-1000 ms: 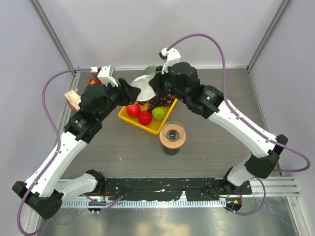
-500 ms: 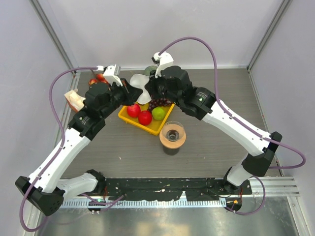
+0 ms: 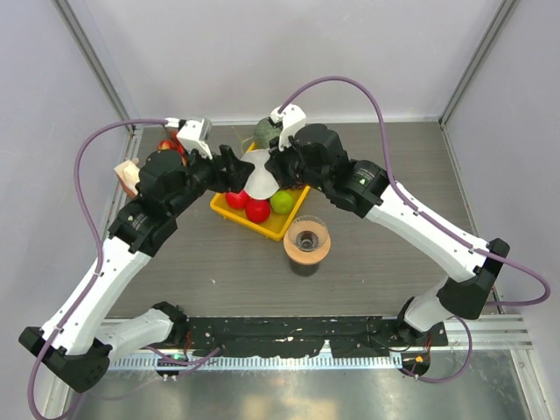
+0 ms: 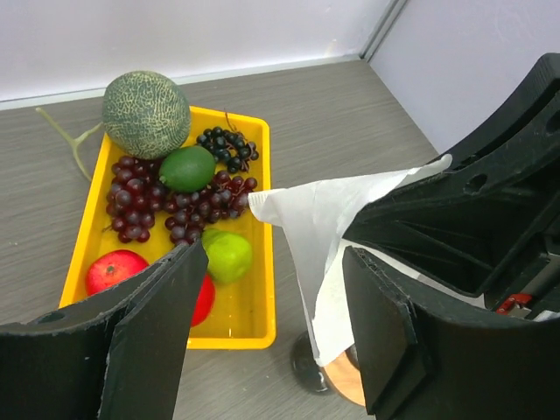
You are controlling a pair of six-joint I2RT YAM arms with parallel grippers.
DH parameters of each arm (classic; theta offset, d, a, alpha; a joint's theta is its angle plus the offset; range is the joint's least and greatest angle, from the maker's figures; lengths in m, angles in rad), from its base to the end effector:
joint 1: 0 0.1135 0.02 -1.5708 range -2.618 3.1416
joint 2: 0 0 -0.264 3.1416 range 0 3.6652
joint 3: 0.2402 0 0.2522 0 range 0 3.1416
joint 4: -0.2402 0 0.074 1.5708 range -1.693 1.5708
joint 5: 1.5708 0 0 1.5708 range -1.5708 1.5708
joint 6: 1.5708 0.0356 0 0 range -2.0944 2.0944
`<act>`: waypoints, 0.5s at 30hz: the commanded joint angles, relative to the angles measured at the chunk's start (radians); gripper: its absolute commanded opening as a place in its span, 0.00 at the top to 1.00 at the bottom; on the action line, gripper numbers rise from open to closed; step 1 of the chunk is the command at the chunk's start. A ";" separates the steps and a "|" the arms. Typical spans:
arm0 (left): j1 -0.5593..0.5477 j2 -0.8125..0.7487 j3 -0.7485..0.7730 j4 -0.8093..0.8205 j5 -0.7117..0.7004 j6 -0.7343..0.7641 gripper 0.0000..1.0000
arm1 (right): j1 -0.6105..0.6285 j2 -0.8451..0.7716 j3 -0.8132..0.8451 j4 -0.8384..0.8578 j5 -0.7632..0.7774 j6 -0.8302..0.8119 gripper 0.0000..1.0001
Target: Place the coffee filter in the dripper
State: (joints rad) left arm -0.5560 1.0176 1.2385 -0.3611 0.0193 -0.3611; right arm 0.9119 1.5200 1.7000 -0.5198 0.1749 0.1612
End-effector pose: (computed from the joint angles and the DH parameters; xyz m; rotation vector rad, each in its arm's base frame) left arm 0.1828 -0.1144 0.4350 0.1860 1.7511 -0.6924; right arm 0.2129 0.2648 0.4437 -0.5996 1.8500 0.5554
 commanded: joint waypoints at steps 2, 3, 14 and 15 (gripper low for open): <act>0.002 -0.005 0.016 -0.024 0.039 0.051 0.28 | 0.001 -0.050 -0.003 0.015 -0.075 -0.069 0.95; 0.001 -0.007 0.010 -0.015 0.045 0.051 0.30 | 0.001 -0.046 0.003 0.015 -0.086 -0.071 0.95; -0.016 0.021 0.039 0.010 0.025 0.030 0.84 | 0.021 -0.043 0.000 0.001 -0.092 -0.120 0.95; -0.016 0.021 0.039 0.013 0.016 0.025 0.88 | 0.022 -0.046 -0.003 0.003 -0.091 -0.126 0.95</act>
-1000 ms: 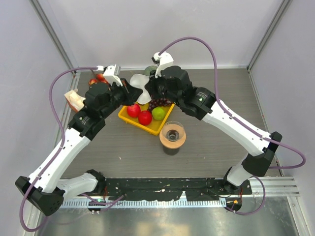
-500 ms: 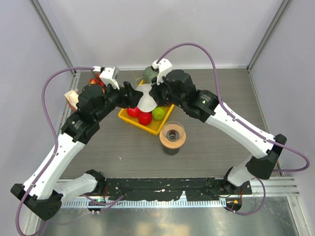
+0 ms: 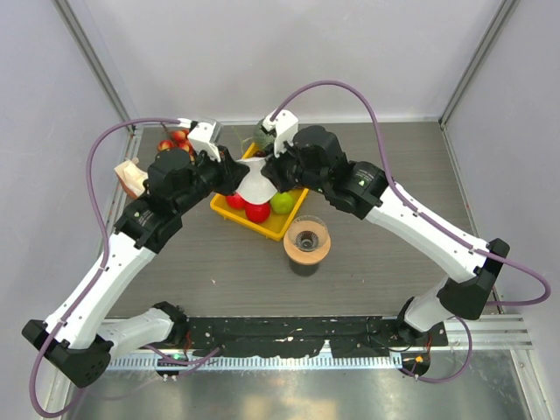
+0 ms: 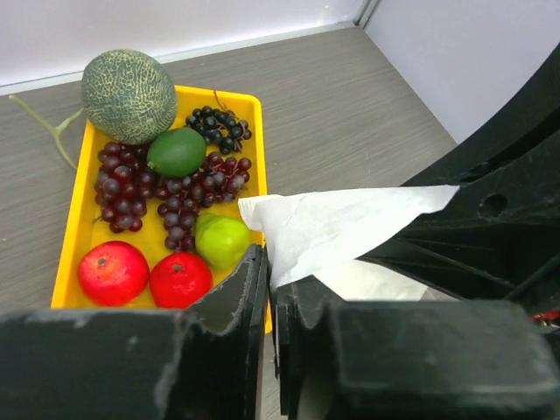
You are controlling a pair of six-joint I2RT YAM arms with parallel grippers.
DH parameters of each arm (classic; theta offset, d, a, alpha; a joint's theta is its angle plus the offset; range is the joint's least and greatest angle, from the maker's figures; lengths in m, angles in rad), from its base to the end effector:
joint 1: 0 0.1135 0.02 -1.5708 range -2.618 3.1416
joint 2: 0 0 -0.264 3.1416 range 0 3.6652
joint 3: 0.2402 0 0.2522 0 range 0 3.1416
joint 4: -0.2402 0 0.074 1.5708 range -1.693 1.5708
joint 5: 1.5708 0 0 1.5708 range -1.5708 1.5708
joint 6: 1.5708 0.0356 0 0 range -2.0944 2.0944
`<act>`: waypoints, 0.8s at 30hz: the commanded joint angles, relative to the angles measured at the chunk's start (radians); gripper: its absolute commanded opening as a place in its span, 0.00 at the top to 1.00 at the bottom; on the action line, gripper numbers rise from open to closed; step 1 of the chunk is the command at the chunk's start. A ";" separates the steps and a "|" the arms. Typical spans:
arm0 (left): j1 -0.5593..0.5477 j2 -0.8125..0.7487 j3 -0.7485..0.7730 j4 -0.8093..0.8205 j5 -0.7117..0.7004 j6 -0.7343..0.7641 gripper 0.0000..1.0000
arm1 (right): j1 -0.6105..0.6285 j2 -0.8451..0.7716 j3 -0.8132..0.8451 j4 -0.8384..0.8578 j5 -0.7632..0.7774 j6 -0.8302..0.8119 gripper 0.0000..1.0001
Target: Place the coffee filter in the dripper
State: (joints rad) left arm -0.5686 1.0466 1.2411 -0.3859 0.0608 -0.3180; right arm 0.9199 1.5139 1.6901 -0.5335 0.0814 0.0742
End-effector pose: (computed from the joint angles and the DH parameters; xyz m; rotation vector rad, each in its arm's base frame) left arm 0.1877 -0.1225 0.4274 0.2719 1.7942 -0.6916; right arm 0.2072 0.2673 0.4408 -0.7579 1.8200 0.5817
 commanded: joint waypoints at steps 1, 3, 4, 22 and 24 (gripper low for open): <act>-0.002 -0.008 0.040 0.038 -0.032 -0.021 0.92 | 0.019 -0.041 0.000 0.012 0.007 -0.045 0.95; -0.004 -0.007 0.047 0.041 -0.033 -0.032 0.99 | 0.025 -0.046 -0.012 0.009 0.014 -0.053 0.95; -0.002 -0.005 0.053 0.041 -0.032 -0.036 1.00 | 0.028 -0.044 -0.013 0.009 0.014 -0.056 0.95; -0.002 -0.043 0.008 -0.007 -0.009 -0.047 0.72 | 0.030 -0.032 0.037 -0.006 0.129 -0.045 0.95; -0.004 -0.049 0.001 -0.013 -0.012 -0.050 0.66 | 0.030 -0.034 0.036 -0.013 0.113 -0.040 0.95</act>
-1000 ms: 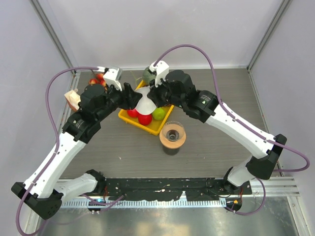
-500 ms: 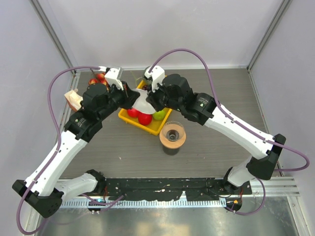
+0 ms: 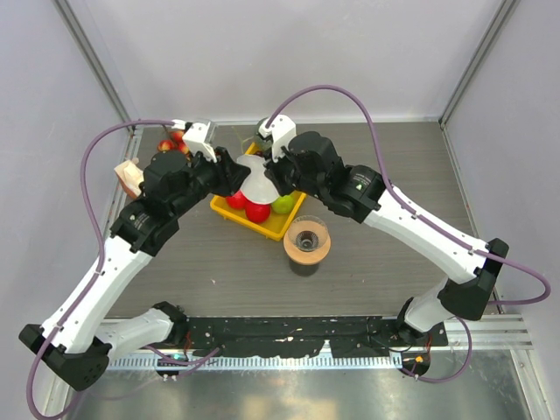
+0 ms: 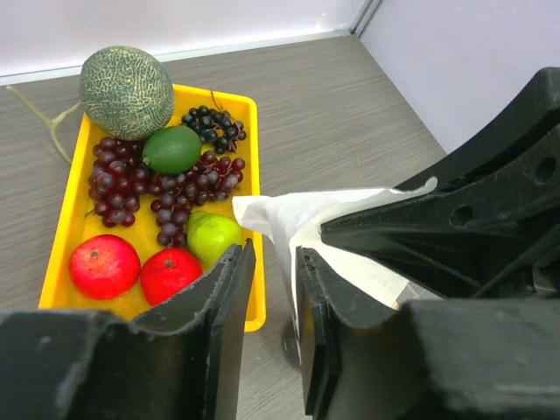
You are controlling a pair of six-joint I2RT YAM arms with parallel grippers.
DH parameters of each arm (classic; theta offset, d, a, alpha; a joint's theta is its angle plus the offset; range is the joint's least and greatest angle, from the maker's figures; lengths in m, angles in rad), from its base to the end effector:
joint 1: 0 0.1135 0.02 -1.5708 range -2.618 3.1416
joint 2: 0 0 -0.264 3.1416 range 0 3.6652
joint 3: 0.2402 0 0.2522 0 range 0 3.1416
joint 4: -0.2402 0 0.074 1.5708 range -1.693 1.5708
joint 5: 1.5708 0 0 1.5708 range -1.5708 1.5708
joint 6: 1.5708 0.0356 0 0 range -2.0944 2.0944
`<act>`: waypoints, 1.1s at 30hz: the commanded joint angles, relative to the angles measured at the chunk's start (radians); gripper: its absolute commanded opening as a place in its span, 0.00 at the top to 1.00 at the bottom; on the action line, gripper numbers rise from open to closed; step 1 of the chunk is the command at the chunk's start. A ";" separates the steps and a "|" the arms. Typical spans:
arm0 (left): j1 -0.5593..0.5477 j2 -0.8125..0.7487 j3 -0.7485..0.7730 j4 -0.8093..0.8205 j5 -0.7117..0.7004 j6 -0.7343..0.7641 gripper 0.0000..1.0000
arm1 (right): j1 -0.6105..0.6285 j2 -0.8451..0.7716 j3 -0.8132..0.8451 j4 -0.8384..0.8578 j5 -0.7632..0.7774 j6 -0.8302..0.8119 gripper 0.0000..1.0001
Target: Place the coffee filter in the dripper
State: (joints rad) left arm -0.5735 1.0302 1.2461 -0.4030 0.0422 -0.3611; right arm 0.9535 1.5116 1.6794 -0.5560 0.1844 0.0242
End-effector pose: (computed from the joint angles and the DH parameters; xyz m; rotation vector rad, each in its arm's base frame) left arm 0.1825 -0.1197 0.4306 0.2237 1.7995 -0.7108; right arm 0.2003 0.2708 0.4358 -0.7762 1.8224 0.4620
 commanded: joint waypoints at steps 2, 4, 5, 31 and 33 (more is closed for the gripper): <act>0.001 -0.033 -0.007 -0.005 0.005 -0.007 0.57 | -0.004 -0.037 0.037 0.010 -0.006 0.014 0.95; 0.001 -0.035 -0.008 -0.007 0.016 -0.012 0.56 | -0.004 -0.045 0.028 0.007 -0.008 0.019 0.95; 0.000 -0.033 -0.008 -0.008 0.027 -0.013 0.56 | -0.004 -0.048 0.023 0.004 -0.008 0.020 0.95; 0.141 -0.194 -0.036 -0.152 0.522 0.034 0.11 | -0.203 -0.194 0.053 -0.739 -0.513 -0.253 0.95; 0.142 -0.193 -0.042 -0.146 0.521 0.027 0.11 | -0.205 -0.188 0.033 -0.742 -0.508 -0.260 0.94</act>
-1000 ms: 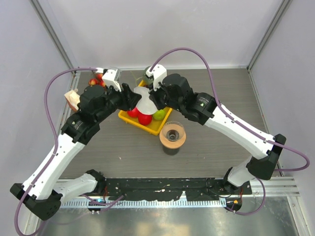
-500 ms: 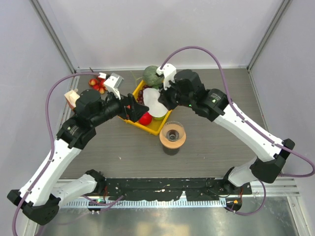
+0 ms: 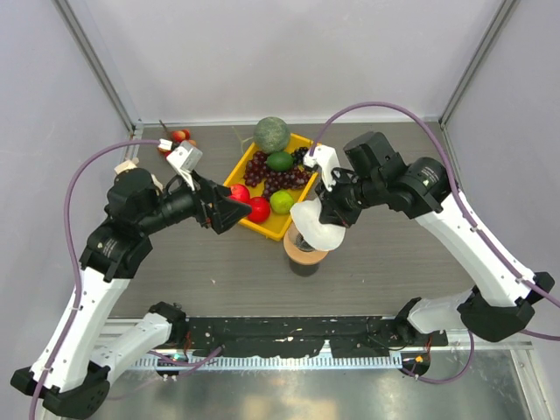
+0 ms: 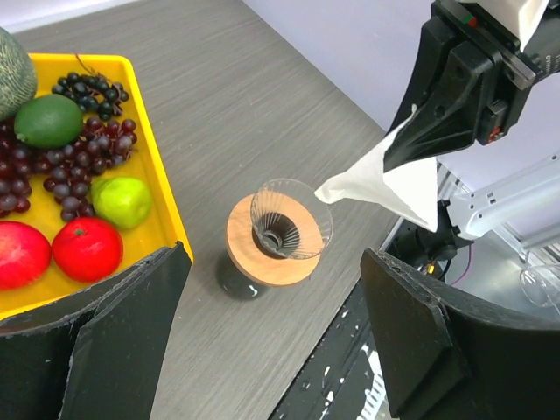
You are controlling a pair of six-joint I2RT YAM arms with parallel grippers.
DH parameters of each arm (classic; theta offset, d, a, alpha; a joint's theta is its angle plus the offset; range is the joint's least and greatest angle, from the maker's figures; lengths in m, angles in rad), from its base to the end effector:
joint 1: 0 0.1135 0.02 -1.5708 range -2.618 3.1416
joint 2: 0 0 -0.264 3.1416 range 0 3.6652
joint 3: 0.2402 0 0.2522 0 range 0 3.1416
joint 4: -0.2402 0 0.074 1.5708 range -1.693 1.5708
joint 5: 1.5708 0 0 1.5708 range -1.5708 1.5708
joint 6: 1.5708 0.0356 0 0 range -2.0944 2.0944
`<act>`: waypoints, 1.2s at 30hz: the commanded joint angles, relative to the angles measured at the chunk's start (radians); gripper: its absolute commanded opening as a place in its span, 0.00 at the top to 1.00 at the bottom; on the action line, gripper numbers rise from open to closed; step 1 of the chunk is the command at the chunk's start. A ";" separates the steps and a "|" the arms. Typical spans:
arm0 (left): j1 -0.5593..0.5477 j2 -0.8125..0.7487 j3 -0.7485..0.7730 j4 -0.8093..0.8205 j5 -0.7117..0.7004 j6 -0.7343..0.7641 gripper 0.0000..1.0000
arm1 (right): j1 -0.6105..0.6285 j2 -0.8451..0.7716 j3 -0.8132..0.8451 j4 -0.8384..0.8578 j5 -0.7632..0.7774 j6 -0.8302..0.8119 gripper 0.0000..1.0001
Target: Place the coffee filter in the dripper
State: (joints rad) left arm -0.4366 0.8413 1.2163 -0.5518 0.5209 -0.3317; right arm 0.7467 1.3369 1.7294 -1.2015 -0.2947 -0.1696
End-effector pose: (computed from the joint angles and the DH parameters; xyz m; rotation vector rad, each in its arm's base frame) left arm 0.1314 -0.0809 0.4374 0.4929 1.7676 -1.0044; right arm 0.1668 0.1684 0.4412 -1.1998 2.1077 0.6204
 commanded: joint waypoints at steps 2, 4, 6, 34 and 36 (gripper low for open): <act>0.007 -0.004 -0.017 0.009 0.039 -0.010 0.11 | 0.002 0.007 -0.019 -0.089 -0.020 -0.067 0.94; 0.010 0.001 -0.018 0.010 0.039 -0.015 0.11 | -0.007 0.045 -0.013 -0.089 -0.018 -0.065 0.94; 0.016 -0.002 -0.017 0.009 0.036 -0.018 0.11 | -0.010 0.068 -0.005 -0.086 -0.034 -0.058 0.93; 0.087 -0.044 -0.089 0.010 0.048 -0.067 0.12 | -0.095 0.171 0.079 -0.027 0.034 -0.082 0.35; 0.099 -0.041 -0.093 0.016 0.048 -0.076 0.12 | -0.093 0.130 0.050 0.012 0.069 -0.109 0.34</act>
State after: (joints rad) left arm -0.3580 0.8078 1.1271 -0.5606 0.5461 -0.3878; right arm 0.6487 1.5715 1.7760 -1.2598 -0.2966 -0.2203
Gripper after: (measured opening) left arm 0.884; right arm 0.654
